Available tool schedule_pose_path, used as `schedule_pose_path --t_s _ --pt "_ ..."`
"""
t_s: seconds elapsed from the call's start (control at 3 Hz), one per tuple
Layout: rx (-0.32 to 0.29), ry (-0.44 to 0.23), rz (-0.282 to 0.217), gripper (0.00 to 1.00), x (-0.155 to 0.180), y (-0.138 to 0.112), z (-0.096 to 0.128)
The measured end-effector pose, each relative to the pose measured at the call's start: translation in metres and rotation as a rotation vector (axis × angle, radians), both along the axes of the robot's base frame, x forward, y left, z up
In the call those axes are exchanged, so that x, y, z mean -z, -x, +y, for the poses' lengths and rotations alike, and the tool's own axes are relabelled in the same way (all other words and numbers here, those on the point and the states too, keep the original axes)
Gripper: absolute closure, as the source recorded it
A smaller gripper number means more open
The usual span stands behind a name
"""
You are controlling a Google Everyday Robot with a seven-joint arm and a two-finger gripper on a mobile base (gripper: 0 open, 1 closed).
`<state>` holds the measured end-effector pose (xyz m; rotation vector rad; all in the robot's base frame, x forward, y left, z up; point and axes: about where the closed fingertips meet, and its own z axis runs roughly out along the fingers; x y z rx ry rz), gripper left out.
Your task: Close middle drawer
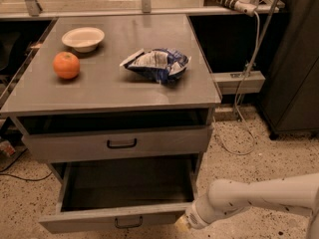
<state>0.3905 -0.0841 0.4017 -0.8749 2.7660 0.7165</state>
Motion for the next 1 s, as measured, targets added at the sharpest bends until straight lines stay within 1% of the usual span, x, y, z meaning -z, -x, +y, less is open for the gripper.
schedule_pose_path --t_s 0.33,0.67,1.0 --pt "0.014 -0.004 -0.013 1.00 0.000 -0.007 0.001" --pt "0.052 -0.016 -0.059 1.00 0.000 -0.038 0.002" --pt "0.052 -0.016 -0.059 1.00 0.000 -0.038 0.002"
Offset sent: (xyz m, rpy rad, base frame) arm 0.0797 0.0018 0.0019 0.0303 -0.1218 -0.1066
